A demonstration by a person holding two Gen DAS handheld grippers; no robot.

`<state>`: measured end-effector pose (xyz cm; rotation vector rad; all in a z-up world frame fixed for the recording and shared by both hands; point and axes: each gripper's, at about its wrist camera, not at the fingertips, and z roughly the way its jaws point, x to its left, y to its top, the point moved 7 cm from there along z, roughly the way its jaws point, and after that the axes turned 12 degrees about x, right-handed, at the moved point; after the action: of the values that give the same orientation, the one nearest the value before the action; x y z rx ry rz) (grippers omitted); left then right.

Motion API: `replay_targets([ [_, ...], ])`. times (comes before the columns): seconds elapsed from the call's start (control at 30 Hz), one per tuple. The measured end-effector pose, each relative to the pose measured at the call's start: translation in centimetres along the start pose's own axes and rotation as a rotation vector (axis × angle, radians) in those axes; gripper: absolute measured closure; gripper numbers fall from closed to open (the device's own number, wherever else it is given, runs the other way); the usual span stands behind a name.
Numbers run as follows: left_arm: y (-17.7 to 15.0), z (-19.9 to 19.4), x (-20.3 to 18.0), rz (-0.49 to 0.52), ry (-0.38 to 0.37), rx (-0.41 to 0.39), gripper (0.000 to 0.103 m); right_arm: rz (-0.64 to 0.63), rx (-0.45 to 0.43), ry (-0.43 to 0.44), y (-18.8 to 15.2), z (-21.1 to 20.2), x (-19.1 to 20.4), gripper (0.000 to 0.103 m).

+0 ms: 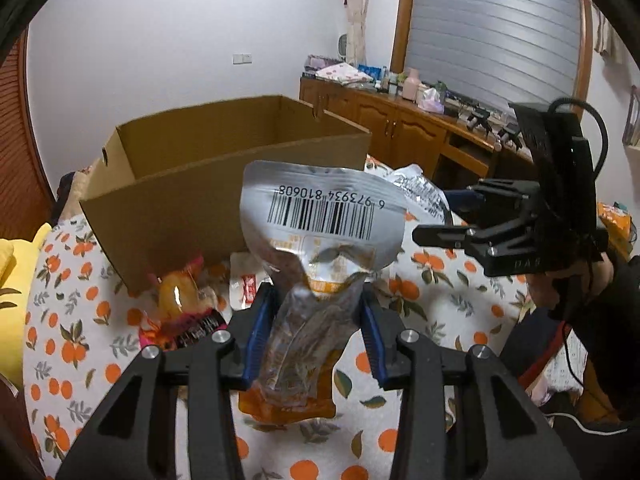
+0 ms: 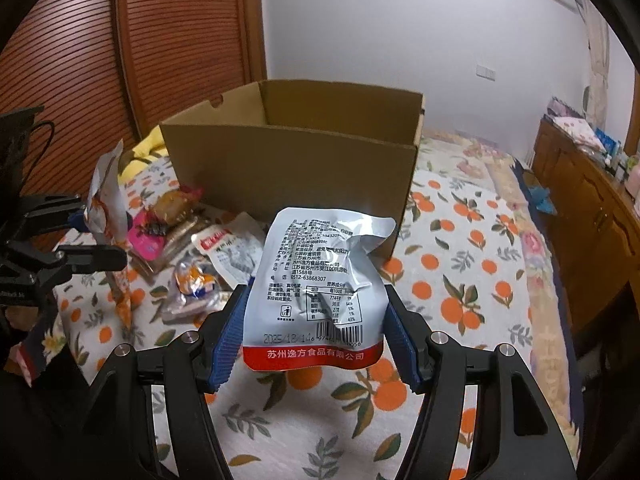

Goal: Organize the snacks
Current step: 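Lift both held pouches and carry them over the cardboard box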

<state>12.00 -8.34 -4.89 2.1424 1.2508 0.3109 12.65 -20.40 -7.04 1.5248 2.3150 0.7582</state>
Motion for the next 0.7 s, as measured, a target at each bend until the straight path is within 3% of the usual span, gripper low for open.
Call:
replay_targets([
  [0.7,10.8,-4.7,4.9,0.029,0.118,-0.112,0.062,-0.046,-0.135,-0.020,10.3,-2.7,0.2,0.037],
])
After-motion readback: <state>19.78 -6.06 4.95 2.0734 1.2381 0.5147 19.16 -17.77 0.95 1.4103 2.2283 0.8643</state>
